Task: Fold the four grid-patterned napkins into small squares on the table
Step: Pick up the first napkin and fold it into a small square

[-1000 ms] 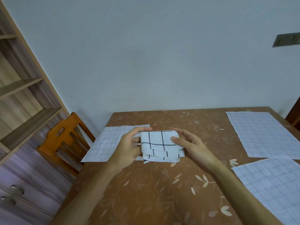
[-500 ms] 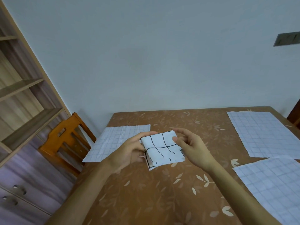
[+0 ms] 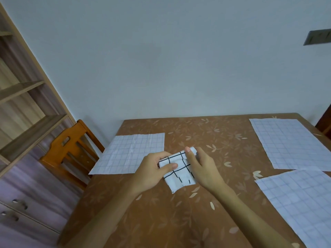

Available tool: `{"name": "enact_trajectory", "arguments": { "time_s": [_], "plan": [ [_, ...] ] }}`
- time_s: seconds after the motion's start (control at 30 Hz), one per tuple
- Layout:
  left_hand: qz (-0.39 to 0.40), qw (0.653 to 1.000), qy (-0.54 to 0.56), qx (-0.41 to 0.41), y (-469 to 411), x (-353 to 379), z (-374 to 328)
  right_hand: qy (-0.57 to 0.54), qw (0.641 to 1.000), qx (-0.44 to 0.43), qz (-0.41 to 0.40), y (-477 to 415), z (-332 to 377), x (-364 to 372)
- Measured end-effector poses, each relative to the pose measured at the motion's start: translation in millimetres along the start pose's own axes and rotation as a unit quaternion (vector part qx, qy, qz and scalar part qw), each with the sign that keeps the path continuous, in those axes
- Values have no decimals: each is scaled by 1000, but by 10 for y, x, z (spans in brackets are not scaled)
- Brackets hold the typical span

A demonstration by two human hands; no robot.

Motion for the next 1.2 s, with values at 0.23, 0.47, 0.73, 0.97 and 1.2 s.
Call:
{"name": "enact_trajectory", "arguments": {
  "time_s": [0.23, 0.47, 0.73, 0.97, 1.2],
  "plan": [
    [-155, 975, 33, -158, 99, 580, 402, 11, 995, 34, -88, 134, -561, 180],
    [-174, 973, -103, -115, 178, 1168, 832, 159, 983, 48, -85, 260, -1224, 362],
    [-70, 989, -68, -113, 179, 1731, 1620, 276, 953, 125, -18, 260, -2155, 516],
    [-31, 981, -93, -167, 395, 2145, 2221, 365, 917, 139, 81, 322, -2769, 651],
    [-6, 951, -229, -206, 474, 2126, 2434, 411, 896, -57, 160, 777, -2960, 988]
  ]
}}
Point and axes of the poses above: each hand's wrist, its own y-axis away from the middle knuckle, its own x-axis out of the palm, z = x × y, the point moved 3 cm from there along -y, towards the middle knuckle, and after that the axes turned 14 degrees about -y, right-handed, at the moved point
